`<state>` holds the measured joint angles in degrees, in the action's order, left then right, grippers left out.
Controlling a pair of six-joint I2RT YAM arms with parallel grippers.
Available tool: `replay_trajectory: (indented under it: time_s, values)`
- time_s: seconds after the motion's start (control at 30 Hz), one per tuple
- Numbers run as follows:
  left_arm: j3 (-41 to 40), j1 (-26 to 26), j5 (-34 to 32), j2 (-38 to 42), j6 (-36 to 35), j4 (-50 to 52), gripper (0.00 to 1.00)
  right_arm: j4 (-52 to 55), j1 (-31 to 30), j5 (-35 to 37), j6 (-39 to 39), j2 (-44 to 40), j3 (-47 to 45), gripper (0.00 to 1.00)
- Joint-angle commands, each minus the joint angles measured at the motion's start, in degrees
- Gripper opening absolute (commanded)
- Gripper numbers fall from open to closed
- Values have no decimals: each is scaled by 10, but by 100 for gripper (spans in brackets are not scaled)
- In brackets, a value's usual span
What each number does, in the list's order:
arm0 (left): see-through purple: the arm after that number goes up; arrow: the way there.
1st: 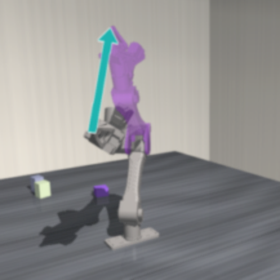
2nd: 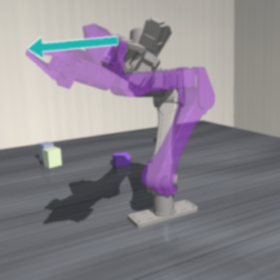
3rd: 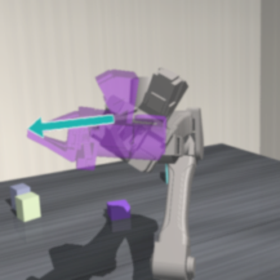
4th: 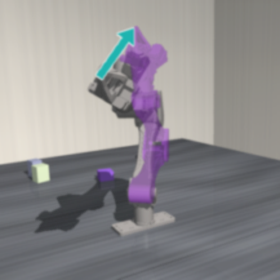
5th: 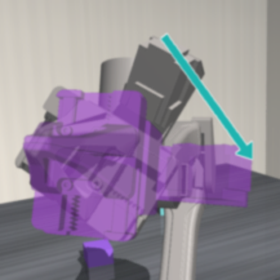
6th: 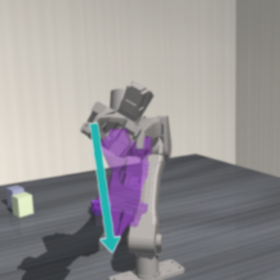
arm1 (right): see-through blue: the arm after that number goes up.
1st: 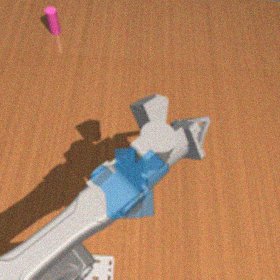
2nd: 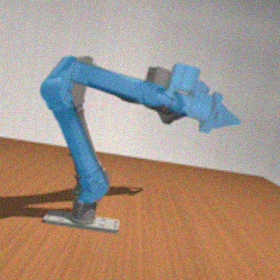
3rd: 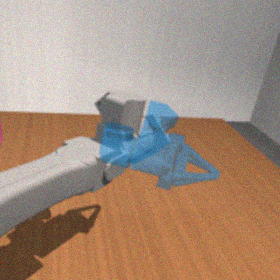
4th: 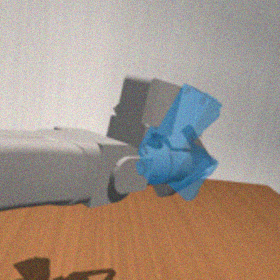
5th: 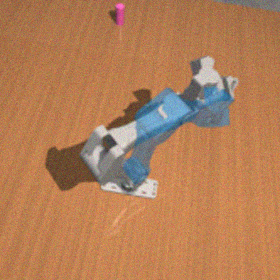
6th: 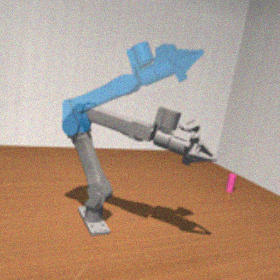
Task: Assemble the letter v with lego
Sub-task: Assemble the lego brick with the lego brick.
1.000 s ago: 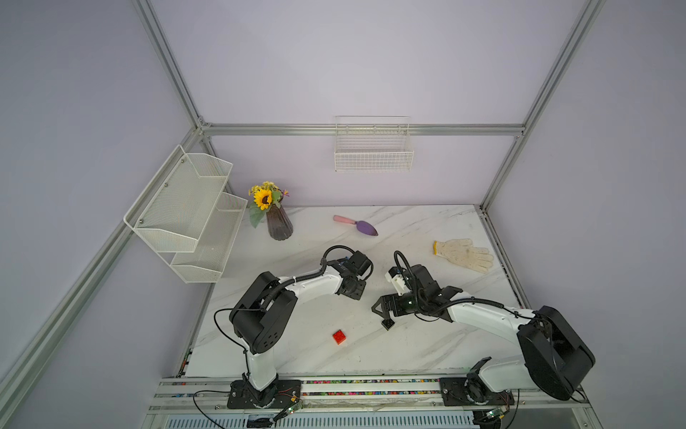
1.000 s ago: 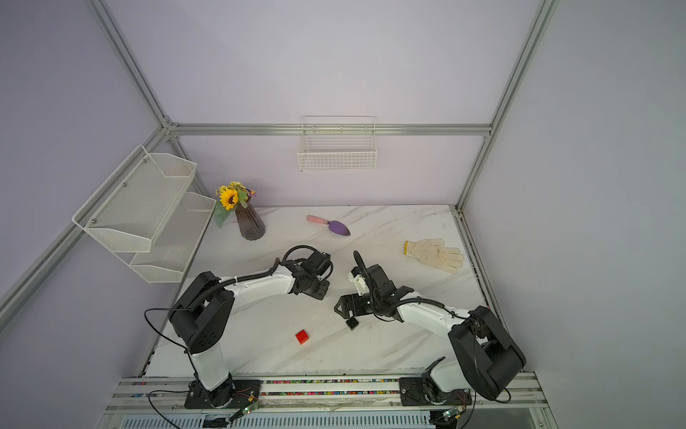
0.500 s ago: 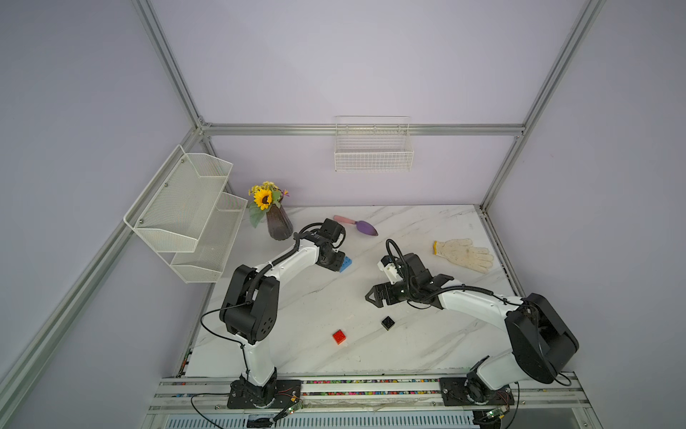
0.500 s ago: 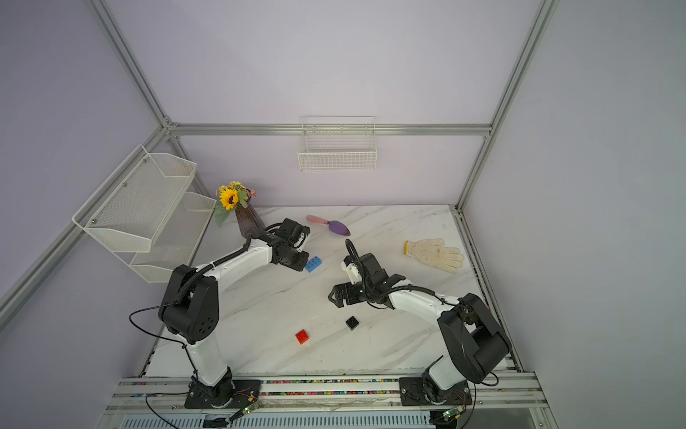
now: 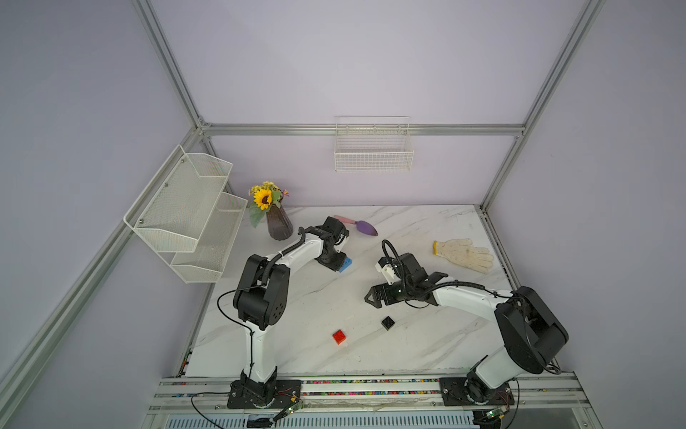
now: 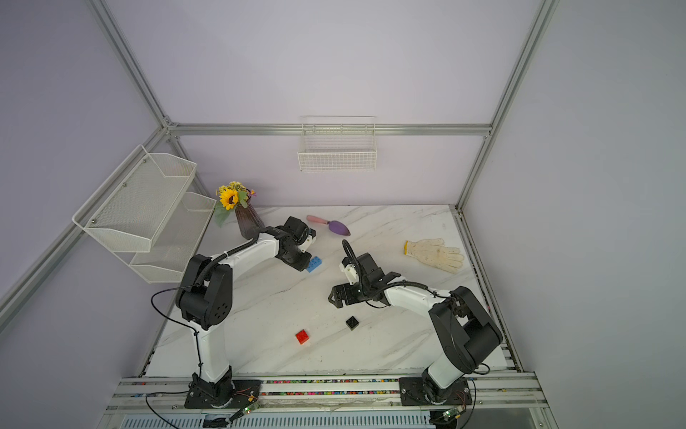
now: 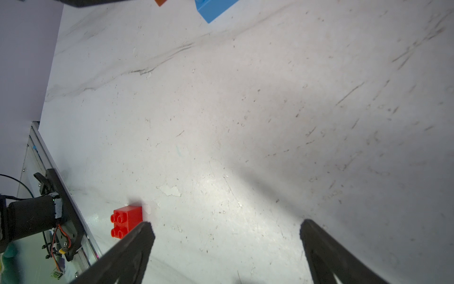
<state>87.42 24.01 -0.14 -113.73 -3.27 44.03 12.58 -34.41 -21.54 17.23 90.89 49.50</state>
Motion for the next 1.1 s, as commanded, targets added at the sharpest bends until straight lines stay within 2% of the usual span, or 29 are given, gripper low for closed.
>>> replay_trajectory:
  time_s: [0.0,0.53,0.83,1.07]
  values:
    - [10,-4,16,-9,-41,3,26,6,-3,1,-12,5,10,97]
    - [34,-3,0,-25,-54,18,26,-9,-2,-8,-4,11,-4,97]
    - [25,-3,24,-1,-55,6,26,-9,-2,-8,-4,13,-5,97]
    - [37,-4,22,-18,-70,8,26,-6,-3,-7,-4,18,-2,97]
